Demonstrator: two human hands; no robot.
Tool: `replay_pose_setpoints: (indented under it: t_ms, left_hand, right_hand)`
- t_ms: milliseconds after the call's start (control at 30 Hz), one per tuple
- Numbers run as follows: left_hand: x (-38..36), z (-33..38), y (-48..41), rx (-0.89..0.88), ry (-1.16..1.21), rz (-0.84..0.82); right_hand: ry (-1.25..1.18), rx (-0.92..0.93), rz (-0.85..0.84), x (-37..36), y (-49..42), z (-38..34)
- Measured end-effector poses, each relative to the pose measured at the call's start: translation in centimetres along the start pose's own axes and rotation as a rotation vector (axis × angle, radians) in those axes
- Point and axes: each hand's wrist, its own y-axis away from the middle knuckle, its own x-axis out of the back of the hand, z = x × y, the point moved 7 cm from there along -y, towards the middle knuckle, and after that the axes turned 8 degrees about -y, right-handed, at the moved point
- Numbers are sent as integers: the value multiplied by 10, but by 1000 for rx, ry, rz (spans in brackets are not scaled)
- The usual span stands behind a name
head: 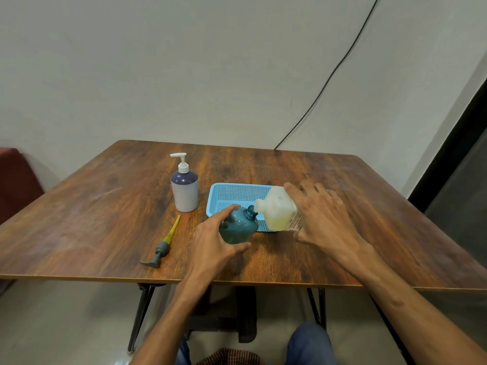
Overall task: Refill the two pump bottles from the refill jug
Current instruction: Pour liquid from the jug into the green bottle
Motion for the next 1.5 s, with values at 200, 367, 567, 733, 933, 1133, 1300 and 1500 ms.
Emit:
replay_pose_setpoints:
  t_ms: [200,367,567,733,933,1133,1300,1500]
  left_hand:
    - [-2,-2,0,6,6,8]
    - [-3,-3,-1,11,2,-10]
    - [-2,-2,0,10,5,-8]
    - [-1,0,0,9,17,-7]
    - [-1,0,0,12,17,-6]
    - [1,2,1,-2,17,-1]
    - [0,2,0,-7,15,-11]
    - [1,4,2,-12,18,-7]
  right_hand:
    - [4,8,3,2,1,0]
    - [-3,8,-7,1,1,1]
    - [-4,7,-10,1,0,1]
    - [-23,15,-22,2,0,0]
    - [-26,19,-25,3,0,0]
    - [-16,14,-12,3,1,-1]
    - [-9,15,-1,5,2,-1]
    - [-15,16,2,6,3,-1]
